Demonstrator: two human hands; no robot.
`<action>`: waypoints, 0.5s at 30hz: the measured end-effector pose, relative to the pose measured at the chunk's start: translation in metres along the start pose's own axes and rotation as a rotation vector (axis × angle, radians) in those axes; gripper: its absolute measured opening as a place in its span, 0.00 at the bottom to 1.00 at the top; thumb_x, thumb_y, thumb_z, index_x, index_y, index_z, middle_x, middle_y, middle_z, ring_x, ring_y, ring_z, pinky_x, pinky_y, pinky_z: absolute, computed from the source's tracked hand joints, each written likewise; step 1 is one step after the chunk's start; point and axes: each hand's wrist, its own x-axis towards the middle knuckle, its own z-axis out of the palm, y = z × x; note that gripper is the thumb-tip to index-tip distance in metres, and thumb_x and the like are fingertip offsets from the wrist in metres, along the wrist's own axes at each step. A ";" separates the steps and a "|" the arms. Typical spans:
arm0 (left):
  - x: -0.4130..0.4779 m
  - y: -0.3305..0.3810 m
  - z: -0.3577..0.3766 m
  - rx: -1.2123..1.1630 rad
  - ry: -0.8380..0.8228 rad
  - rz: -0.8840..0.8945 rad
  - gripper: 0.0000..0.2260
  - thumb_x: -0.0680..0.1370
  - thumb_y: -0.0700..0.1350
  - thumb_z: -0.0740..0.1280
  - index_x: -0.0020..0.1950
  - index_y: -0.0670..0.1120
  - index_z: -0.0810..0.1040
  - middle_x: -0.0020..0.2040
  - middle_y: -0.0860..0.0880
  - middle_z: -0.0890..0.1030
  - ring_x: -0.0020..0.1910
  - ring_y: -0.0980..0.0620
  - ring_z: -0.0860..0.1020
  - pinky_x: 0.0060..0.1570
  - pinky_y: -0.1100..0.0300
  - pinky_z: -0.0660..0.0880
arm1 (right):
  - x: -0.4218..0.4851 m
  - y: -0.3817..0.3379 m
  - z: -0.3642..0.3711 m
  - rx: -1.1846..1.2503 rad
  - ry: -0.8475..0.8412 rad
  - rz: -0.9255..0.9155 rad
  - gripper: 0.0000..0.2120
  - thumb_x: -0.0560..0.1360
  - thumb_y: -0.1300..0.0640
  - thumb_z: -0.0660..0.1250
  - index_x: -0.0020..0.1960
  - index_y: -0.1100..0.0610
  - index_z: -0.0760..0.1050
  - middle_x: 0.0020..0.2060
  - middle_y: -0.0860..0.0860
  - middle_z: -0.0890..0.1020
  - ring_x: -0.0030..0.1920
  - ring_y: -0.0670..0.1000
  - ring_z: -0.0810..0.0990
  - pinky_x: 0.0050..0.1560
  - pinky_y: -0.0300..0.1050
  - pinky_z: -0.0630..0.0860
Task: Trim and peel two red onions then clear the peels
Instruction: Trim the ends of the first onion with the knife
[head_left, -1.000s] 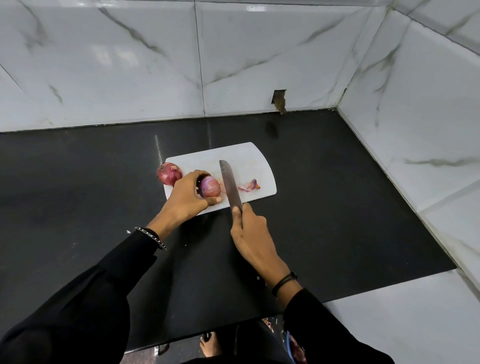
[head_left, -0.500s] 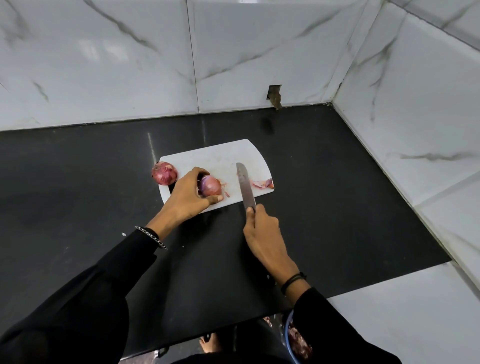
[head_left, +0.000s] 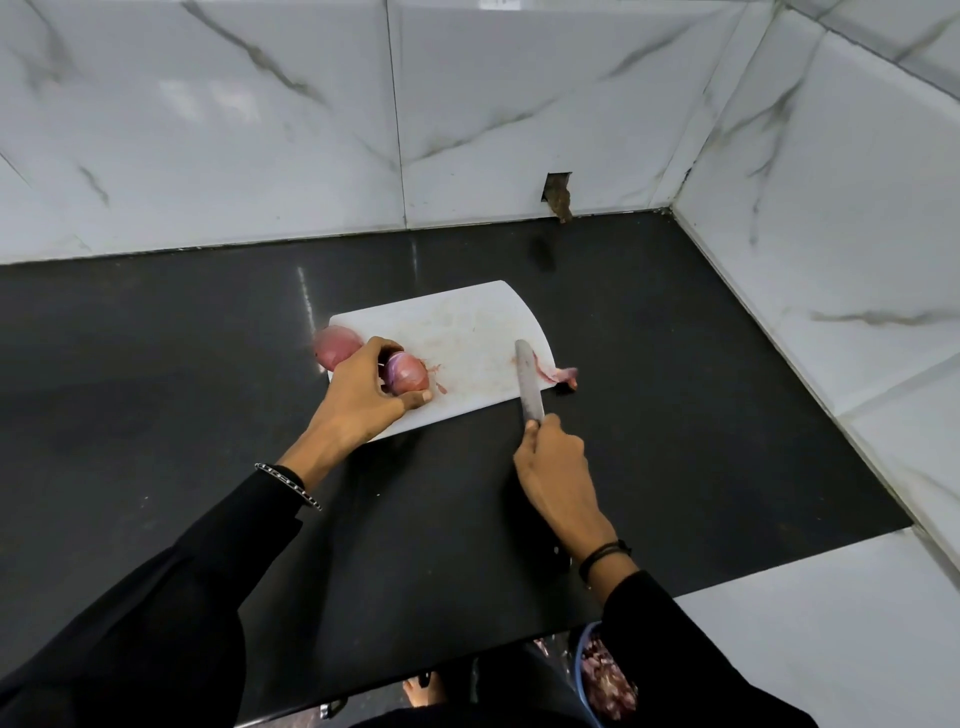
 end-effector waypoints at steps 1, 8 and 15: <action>0.000 -0.001 -0.001 -0.006 0.000 -0.003 0.28 0.69 0.49 0.80 0.65 0.48 0.73 0.59 0.52 0.77 0.55 0.54 0.78 0.51 0.67 0.73 | 0.001 -0.001 -0.002 -0.002 0.018 -0.015 0.13 0.85 0.50 0.50 0.53 0.58 0.67 0.42 0.54 0.76 0.37 0.54 0.77 0.39 0.54 0.78; -0.002 0.006 0.004 -0.002 0.000 0.016 0.29 0.68 0.48 0.81 0.64 0.48 0.74 0.57 0.53 0.77 0.54 0.56 0.77 0.46 0.74 0.70 | -0.014 -0.023 0.017 -0.068 -0.125 -0.153 0.11 0.85 0.50 0.51 0.53 0.56 0.65 0.41 0.52 0.75 0.40 0.55 0.79 0.40 0.53 0.76; 0.000 0.011 0.008 0.022 -0.058 0.039 0.30 0.68 0.47 0.81 0.66 0.48 0.73 0.59 0.53 0.78 0.57 0.55 0.77 0.52 0.69 0.71 | -0.007 -0.005 0.005 -0.069 -0.089 -0.061 0.12 0.85 0.49 0.50 0.53 0.57 0.65 0.44 0.54 0.75 0.43 0.57 0.79 0.45 0.55 0.78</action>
